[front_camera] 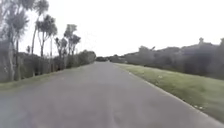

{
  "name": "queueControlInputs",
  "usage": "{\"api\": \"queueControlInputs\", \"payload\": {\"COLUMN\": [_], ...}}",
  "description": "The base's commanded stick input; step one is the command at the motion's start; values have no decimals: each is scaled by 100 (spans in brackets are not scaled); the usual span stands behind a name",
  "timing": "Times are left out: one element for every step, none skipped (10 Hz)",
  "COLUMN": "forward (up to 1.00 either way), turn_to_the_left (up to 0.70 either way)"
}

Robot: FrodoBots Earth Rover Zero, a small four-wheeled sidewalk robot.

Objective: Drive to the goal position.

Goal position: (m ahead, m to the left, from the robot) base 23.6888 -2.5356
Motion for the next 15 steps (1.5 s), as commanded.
{"api": "queueControlInputs", "payload": {"forward": [100, 100, 100, 100, 100, 97, 41, 0, 0, 0, 0, 0, 0, 0, 0], "turn_to_the_left": [0, 0, 0, 0, 0, 0, 0, 0, 0, 0, 0, 0, 0, 0, 0]}}
